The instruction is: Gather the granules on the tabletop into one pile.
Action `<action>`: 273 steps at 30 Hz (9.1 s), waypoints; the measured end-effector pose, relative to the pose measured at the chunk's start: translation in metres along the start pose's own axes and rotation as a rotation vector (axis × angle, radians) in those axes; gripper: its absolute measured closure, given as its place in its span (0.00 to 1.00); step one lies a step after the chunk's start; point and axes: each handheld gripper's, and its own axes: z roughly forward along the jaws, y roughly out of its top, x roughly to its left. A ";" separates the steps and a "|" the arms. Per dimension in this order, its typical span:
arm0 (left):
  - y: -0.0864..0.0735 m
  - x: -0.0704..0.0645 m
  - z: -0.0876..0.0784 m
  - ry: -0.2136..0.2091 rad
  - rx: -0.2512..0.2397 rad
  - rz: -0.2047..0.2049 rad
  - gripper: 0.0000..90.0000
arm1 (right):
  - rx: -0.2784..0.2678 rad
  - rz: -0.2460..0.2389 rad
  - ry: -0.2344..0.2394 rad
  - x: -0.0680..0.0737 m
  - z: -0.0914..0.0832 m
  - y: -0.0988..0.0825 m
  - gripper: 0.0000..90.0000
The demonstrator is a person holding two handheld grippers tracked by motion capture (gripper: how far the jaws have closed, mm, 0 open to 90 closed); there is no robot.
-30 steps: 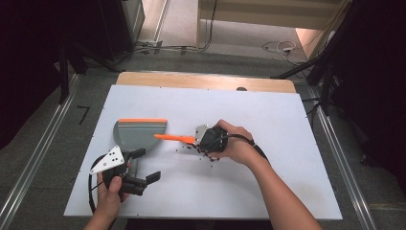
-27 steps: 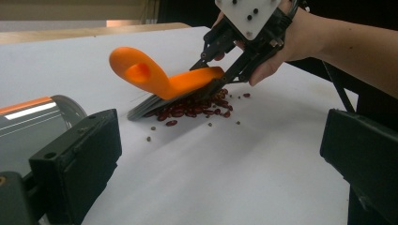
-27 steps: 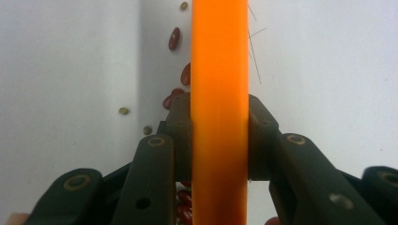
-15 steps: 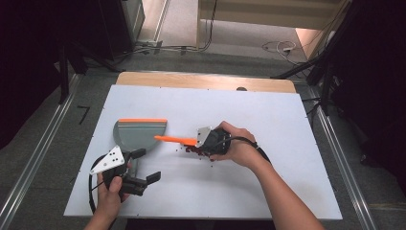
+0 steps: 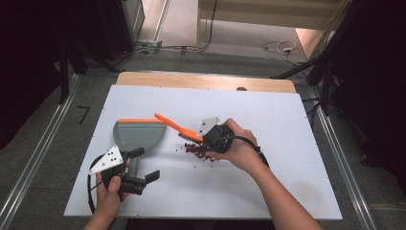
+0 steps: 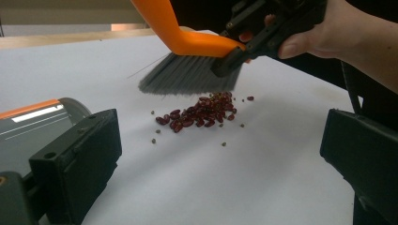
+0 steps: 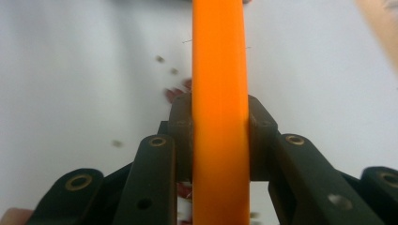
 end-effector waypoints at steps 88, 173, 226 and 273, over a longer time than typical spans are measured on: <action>0.000 0.000 -0.003 0.007 0.002 0.003 0.00 | 0.058 0.782 0.154 -0.055 0.028 -0.066 0.75; -0.001 -0.001 0.002 0.004 0.007 0.002 0.00 | -0.008 0.081 0.313 -0.046 -0.008 -0.097 0.76; -0.002 0.000 0.002 0.005 0.012 0.001 0.00 | 0.002 0.087 0.227 -0.095 0.013 -0.070 0.76; -0.001 -0.002 0.003 0.002 0.013 0.012 0.00 | -0.054 0.775 -0.405 -0.031 0.002 -0.087 0.76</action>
